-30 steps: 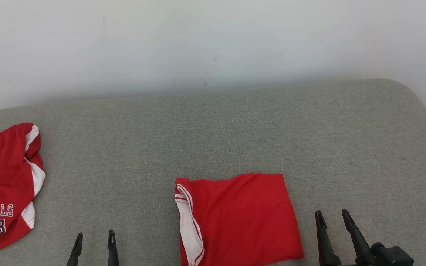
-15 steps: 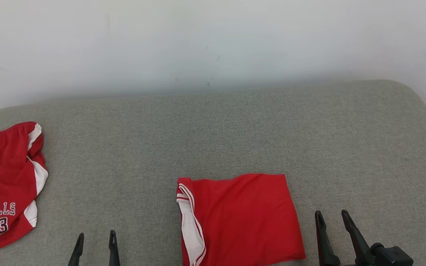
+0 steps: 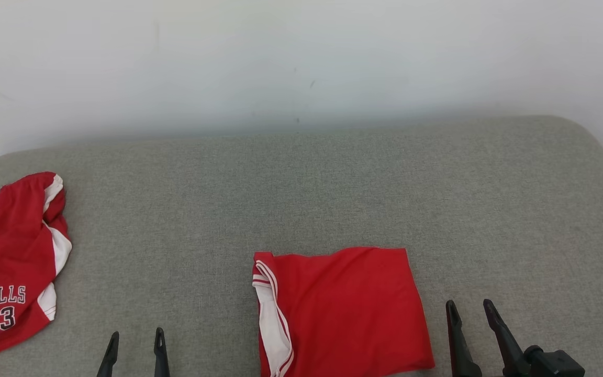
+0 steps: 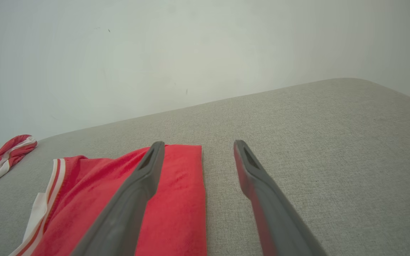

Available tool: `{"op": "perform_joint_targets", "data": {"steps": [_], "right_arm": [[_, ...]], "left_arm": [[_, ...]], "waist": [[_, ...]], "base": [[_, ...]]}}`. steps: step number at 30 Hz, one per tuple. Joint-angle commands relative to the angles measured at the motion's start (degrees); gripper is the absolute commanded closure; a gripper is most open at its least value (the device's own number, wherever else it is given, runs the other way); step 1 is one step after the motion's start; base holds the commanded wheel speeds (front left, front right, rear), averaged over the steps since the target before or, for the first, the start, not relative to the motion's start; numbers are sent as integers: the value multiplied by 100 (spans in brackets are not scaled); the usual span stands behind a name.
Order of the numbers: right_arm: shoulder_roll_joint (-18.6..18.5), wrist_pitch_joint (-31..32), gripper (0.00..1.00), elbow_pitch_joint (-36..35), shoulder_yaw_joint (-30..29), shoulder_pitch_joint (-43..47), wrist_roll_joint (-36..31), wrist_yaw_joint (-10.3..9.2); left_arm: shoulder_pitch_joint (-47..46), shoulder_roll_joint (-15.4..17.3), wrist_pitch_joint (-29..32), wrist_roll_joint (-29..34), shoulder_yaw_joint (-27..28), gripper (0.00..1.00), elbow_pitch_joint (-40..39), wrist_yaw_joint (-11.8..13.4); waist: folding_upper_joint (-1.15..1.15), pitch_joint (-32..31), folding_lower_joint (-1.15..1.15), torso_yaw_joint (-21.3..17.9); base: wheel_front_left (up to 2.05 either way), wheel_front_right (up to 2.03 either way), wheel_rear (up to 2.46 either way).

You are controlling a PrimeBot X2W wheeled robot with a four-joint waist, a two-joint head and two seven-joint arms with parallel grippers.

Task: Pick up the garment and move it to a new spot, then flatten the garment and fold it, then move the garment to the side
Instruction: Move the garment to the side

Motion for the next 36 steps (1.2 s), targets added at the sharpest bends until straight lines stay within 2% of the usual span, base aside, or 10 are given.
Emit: {"op": "perform_joint_targets", "data": {"steps": [1, 12, 18, 27, 36], "right_arm": [[18, -25, 0, 0, 1, 29, -11, -15], [18, -25, 0, 65, -79, -101, -8, -15], [6, -25, 0, 397, -39, -427, -187, -15], [-284, -18, 0, 1715, -6, -1419, -332, -15], [-341, -16, 0, 3131, 92, -1868, -205, -15]], "left_arm": [[-35, -4, -20, 46, 8, 0, 8, -32], [-55, -4, -20, 52, 3, 0, 25, -57], [-103, -4, -20, 18, -48, 0, -11, -64], [-294, -2, -20, -101, -297, 0, 28, 1], [-394, -4, -20, -187, -456, 0, 66, 55]], "waist": [[0, -1, 0, 7], [0, 19, 0, 142], [0, 139, 0, 288], [0, 453, 0, 649], [0, 576, 0, 906]], "base": [[0, 0, 0], [0, 0, 0], [0, 0, 0], [0, 0, 0], [0, 0, 0]]}}
